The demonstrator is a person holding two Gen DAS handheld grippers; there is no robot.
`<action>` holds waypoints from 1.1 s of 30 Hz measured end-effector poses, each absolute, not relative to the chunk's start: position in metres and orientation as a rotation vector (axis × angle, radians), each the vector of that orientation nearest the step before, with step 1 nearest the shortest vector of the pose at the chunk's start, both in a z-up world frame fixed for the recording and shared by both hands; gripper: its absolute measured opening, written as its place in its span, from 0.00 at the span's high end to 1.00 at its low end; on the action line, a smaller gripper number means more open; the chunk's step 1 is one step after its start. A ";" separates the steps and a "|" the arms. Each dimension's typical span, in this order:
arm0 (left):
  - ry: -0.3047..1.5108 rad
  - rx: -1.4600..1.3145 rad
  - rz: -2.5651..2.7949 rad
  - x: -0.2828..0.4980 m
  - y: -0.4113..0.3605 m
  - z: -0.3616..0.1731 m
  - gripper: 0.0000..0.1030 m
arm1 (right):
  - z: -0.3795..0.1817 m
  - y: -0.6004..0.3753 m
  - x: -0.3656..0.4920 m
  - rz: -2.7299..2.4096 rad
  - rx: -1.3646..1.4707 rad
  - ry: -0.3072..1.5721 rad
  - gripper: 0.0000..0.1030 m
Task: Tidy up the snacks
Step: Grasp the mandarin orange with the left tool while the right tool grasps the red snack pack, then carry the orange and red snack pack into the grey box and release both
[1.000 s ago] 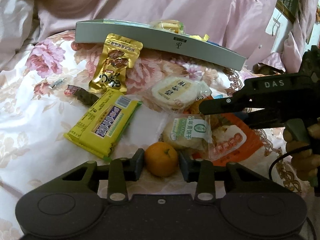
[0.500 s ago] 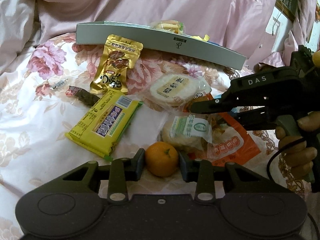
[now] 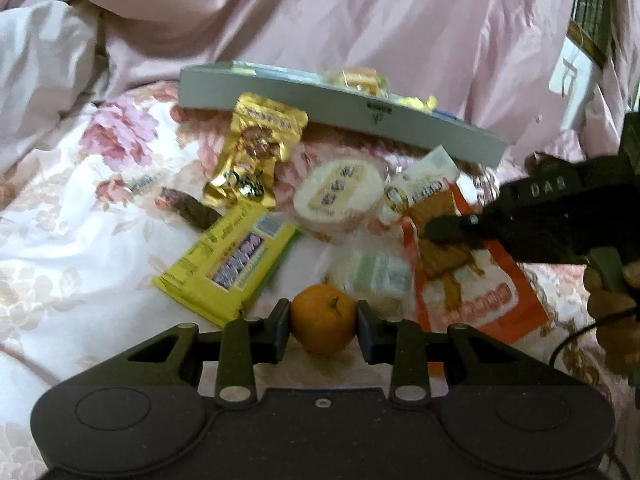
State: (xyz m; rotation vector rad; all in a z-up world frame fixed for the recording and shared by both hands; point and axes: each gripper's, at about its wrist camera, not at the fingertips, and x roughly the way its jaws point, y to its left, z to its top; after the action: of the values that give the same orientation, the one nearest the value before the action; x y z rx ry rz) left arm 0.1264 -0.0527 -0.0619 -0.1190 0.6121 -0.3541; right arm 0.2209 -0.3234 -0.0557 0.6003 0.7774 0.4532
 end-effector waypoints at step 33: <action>0.435 -0.177 -0.234 0.181 -0.105 0.053 0.65 | 0.023 -0.362 0.166 0.310 0.438 0.326 0.86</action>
State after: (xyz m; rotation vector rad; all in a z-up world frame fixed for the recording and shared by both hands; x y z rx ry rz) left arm 0.1805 -0.1049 0.0528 -0.1768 0.4352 -0.2343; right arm 0.1664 -0.3618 0.0229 0.4380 0.3259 0.3099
